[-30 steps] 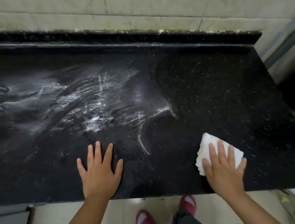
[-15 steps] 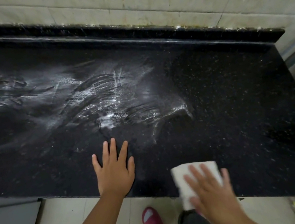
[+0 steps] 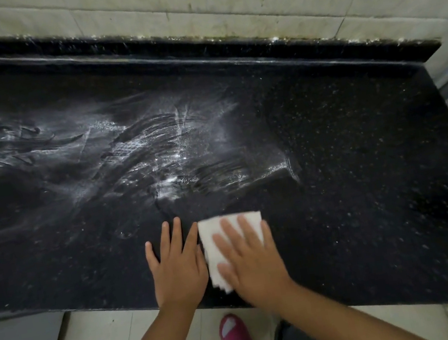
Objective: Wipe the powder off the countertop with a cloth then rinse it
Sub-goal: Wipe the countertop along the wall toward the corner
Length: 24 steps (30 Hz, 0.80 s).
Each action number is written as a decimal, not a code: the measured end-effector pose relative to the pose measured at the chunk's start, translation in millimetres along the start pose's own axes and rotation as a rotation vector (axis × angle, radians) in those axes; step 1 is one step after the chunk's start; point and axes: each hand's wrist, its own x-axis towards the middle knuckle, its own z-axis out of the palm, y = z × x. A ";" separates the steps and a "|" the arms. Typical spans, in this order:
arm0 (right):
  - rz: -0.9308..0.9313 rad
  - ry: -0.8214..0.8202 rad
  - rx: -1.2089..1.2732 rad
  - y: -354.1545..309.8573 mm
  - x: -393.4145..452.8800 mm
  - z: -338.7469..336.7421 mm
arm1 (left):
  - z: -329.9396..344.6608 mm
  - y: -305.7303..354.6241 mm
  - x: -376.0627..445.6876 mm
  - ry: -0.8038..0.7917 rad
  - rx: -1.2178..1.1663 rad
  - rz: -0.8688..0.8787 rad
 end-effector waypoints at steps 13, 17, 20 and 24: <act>0.528 -0.135 0.097 166.3 31.8 -49.9 | -4.1 -5.6 8.2 0.063 -0.092 -0.019; 0.344 -0.114 0.051 110.1 108.1 -58.2 | -9.3 -13.7 15.8 0.125 -0.222 -0.187; 0.095 -0.120 0.039 56.6 111.4 -46.7 | -10.6 -14.9 23.7 0.115 -0.207 -0.274; -0.199 -0.082 0.000 46.1 47.8 -17.3 | -6.4 -10.4 27.6 0.071 -0.171 -0.346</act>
